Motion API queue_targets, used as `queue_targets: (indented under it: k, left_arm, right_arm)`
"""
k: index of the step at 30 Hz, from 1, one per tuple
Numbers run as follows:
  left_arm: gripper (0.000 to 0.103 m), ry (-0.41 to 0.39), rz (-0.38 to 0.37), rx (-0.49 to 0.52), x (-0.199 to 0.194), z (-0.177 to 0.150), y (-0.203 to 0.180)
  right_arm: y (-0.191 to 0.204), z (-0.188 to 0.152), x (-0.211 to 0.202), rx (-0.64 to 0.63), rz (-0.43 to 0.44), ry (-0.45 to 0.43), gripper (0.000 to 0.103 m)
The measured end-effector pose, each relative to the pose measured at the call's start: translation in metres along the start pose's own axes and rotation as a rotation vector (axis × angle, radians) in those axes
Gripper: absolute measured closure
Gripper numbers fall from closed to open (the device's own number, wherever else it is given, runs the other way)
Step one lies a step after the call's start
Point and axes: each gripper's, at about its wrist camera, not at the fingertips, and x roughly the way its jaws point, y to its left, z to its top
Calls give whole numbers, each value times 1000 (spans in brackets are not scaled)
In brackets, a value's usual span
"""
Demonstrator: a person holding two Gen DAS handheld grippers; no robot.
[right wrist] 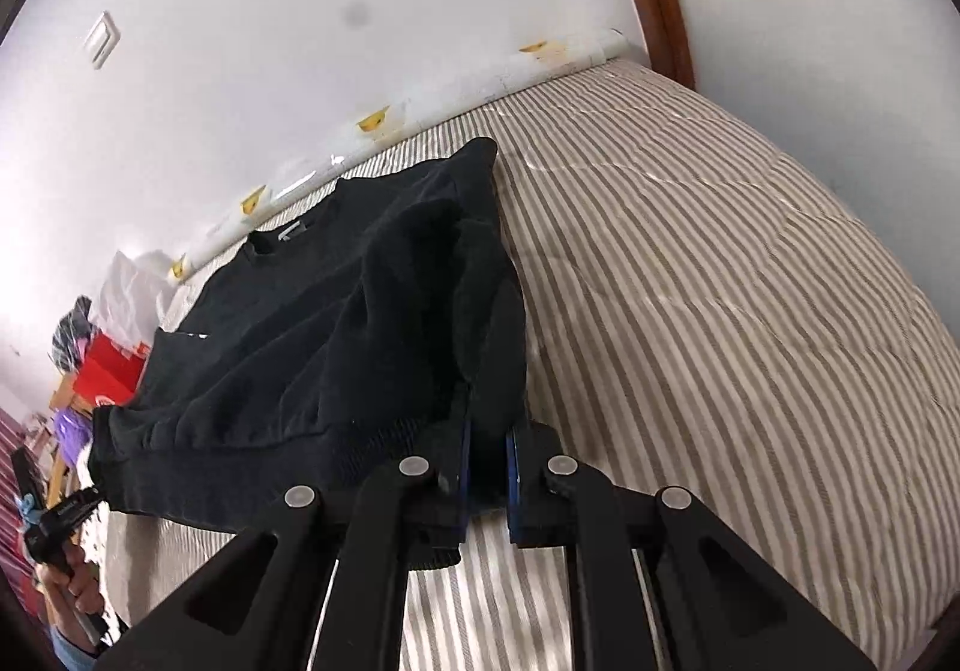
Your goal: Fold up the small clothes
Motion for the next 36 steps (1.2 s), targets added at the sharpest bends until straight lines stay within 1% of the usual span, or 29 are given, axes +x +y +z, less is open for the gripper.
queue_targets:
  k: [6,9,12,13,14,16,18,20,22,23,25,26,28,31,33,34,35,36]
  left_arm:
    - [86,3,-11,7,-23,-34,1]
    - [86,13,-11,14,-29,-45,1]
    - [85,19,-11,16,-32,-48,1]
    - [83,21,-7,19,-34,-49,2]
    - [82,25,-2,23,-35,-49,2]
    - [81,36,10,31,-37,-50,3]
    - [77,40,9,30,-41,-53,6]
    - [75,41,7,30,-46,-55,8]
    - [74,34,-1,31,-54,-58,9]
    - [72,26,-10,36,-59,-60,8]
    - [61,18,-13,59,-67,-65,6]
    - [59,15,-21,77,-72,-67,5]
    - [53,4,-42,103,-78,-72,0]
    - [53,-2,-64,138,-80,-75,-8]
    - [53,2,-84,146,-76,-74,-11]
    - [53,4,-91,146,-75,-74,-12]
    - [53,6,-100,143,-72,-72,-13]
    - [53,10,-104,142,-69,-70,-14]
  right_arm:
    - [-5,-27,-29,-56,-37,-4,94]
    - [-9,-40,-38,-69,-58,4,94]
    - [-12,-49,-43,-61,-71,6,93]
    - [-13,-52,-44,-60,-80,6,91]
    - [-12,-54,-45,-58,-91,9,85]
    - [-14,-57,-49,-59,-117,22,84]
    - [-16,-60,-59,-58,-119,-2,84]
    - [-16,-63,-71,-43,-89,-23,84]
    - [-10,-66,-79,-62,-54,-35,84]
    - [-6,-68,-80,-77,-51,-38,84]
    - [7,-71,-79,-117,-42,-38,84]
    - [13,-74,-75,-142,-32,-29,82]
    - [19,-77,-66,-163,-45,-11,81]
    - [19,-81,-53,-170,-87,7,80]
    - [18,-84,-52,-180,-98,-3,73]
    - [17,-85,-53,-183,-103,-9,65]
    - [15,-85,-52,-183,-116,-10,62]
    - [13,-85,-52,-183,-119,-10,62]
